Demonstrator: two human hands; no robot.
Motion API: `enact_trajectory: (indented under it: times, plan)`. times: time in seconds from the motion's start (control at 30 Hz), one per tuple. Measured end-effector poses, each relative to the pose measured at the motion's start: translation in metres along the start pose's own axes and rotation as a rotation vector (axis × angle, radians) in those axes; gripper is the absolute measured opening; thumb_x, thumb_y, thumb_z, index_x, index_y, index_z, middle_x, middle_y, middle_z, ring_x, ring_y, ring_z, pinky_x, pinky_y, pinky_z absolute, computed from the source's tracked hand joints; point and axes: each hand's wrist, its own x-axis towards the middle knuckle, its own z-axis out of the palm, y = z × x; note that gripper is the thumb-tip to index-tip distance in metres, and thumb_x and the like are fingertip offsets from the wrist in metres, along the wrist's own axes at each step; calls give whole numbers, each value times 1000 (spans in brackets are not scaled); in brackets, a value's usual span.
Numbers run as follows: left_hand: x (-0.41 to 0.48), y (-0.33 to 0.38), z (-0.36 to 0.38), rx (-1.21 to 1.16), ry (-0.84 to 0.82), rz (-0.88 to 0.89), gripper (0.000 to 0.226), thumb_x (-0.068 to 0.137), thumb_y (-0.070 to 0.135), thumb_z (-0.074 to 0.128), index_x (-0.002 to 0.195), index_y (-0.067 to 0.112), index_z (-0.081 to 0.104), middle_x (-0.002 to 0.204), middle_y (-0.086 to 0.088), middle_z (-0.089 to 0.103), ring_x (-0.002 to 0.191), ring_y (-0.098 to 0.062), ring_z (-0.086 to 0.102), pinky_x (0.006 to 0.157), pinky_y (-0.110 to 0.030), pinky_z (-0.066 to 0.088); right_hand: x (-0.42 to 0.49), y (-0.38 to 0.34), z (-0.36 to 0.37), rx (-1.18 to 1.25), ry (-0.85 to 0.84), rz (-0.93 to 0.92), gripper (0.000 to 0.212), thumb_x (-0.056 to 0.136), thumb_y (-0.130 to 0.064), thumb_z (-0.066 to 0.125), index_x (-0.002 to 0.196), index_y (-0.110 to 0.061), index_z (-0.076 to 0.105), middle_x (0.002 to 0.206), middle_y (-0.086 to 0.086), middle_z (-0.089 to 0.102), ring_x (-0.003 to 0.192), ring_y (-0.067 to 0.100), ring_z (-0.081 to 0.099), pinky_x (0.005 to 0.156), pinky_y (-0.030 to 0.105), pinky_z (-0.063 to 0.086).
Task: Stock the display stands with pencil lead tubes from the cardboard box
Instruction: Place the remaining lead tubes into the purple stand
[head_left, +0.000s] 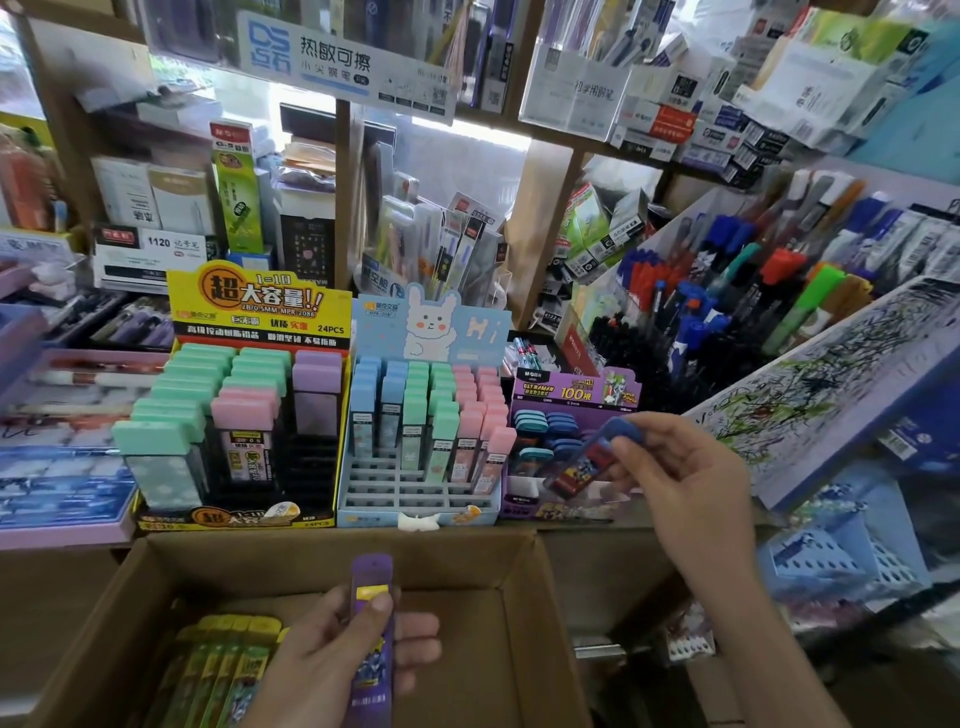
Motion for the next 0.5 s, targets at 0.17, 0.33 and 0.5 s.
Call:
enact_trajectory:
  times: [0.17,0.33,0.5]
  plan:
    - [-3,2,1,21,3,24,16,97,5,60,108,-5,66,85,-30,76,63,-35,76,44,-34,59,13,10,0,-101,-40,-33,23,92,3,69,107,-14,73,88,-3,76,79,16,76,70,27,63]
    - [-5,1,2,54,14,46,16,97,5,62,105,-6,68,83,-28,76,61,-32,76,44,-32,59,14,23,7,-136,-77,-36,21,92,1,70,105,-15,74,86,-5,77,80,14,76,74,31,64]
    - [-4,1,0,68,9,37,15,96,6,64,104,-4,70,84,-27,76,61,-31,76,46,-34,59,14,33,13,-225,-104,-70,30,91,-4,74,108,-28,71,97,-6,75,86,11,75,76,30,64]
